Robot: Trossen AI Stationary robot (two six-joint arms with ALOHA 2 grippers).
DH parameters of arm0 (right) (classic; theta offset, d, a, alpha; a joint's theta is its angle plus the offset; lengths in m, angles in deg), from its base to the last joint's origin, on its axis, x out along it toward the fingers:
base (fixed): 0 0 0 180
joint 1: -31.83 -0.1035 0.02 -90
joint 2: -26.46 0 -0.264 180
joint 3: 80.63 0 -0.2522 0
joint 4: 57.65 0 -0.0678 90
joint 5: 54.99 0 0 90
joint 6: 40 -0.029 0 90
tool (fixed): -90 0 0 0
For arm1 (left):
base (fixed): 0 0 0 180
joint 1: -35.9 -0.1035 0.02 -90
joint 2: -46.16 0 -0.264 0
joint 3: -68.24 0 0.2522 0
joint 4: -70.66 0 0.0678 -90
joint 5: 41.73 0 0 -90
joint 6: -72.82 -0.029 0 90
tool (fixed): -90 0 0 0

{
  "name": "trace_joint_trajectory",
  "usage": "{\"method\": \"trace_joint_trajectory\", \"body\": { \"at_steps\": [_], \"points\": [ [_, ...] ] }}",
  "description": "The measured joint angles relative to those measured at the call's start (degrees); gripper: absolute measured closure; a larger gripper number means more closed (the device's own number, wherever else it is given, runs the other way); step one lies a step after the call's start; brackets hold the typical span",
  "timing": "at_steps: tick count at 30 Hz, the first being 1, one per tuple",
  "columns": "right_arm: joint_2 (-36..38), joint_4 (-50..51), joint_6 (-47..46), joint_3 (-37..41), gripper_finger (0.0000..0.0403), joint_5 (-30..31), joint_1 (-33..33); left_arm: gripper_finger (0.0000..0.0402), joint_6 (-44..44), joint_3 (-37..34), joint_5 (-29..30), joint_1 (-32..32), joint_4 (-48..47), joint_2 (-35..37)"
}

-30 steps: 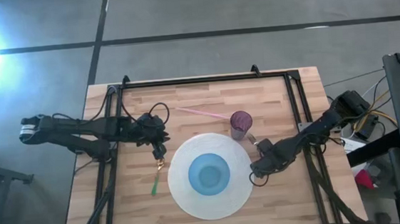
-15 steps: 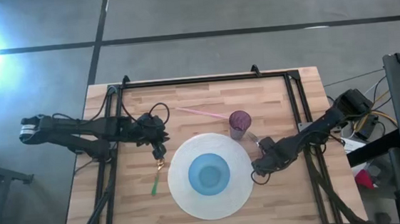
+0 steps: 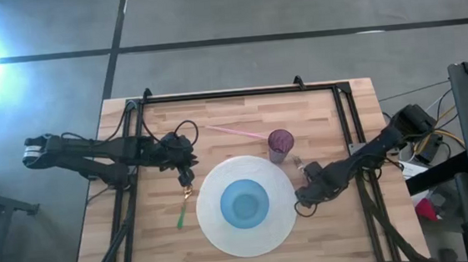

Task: Pick & Place Utensil
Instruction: Put the pink fork in the blue bowl

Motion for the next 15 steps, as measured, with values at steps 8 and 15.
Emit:
{"method": "trace_joint_trajectory", "body": {
  "at_steps": [8, 15],
  "points": [
    [-0.08, -1.3, -5.65, 0.07, 0.0395, -3.11, -6.45, 0.0321, 0.0, 0.0, 0.0, 0.02, -0.26, 0.0],
    [0.09, -0.57, -7.81, 0.01, 0.0394, -2.72, -9.31, 0.0321, 0.34, -0.01, 0.0, 0.01, -0.26, 0.0]
  ]
}}
